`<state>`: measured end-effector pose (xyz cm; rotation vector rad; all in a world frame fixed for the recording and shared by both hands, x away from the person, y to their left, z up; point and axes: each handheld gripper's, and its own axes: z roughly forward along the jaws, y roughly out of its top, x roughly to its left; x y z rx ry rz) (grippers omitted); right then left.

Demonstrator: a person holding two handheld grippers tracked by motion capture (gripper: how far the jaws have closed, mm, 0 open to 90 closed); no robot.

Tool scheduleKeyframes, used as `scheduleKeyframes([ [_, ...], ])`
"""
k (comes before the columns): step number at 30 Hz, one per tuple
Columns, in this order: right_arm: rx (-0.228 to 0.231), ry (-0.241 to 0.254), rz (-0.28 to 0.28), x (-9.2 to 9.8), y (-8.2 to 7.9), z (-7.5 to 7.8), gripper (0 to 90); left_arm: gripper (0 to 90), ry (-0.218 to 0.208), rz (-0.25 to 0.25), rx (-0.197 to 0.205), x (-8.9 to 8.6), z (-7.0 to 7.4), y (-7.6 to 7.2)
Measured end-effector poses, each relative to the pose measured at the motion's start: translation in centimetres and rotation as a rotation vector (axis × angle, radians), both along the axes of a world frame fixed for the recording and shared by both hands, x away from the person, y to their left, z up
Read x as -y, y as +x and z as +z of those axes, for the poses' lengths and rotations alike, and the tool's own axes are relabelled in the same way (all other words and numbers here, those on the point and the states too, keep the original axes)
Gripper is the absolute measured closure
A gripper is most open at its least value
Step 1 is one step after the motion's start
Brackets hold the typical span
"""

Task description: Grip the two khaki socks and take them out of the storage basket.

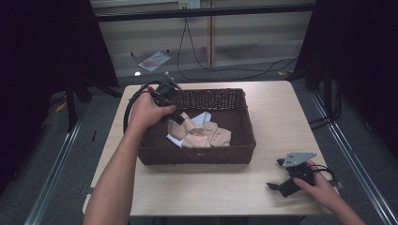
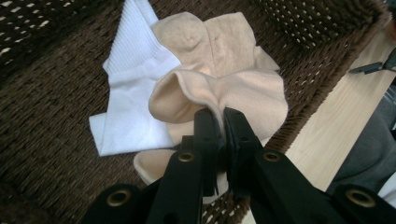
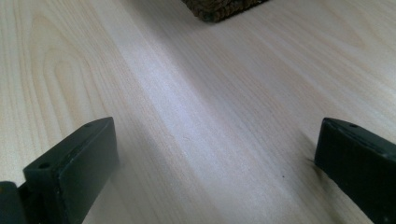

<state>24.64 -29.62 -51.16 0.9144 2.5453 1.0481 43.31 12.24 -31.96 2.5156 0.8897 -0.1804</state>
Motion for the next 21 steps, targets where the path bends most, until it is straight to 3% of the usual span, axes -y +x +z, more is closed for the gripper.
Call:
scheduleKeyframes([
  [9,0.0,0.0,0.002,0.0,0.0,0.0,0.0,84.7,0.023,0.005,-0.001,-0.3,2.2,-0.4],
  [14,-0.003,0.003,0.004,0.0,0.0,0.0,0.0,84.7,0.015,-0.008,0.002,-0.3,3.1,-0.8],
  [21,-0.008,0.005,0.005,0.0,-0.1,0.0,0.0,84.7,0.021,-0.018,-0.017,-0.4,4.4,-1.3],
])
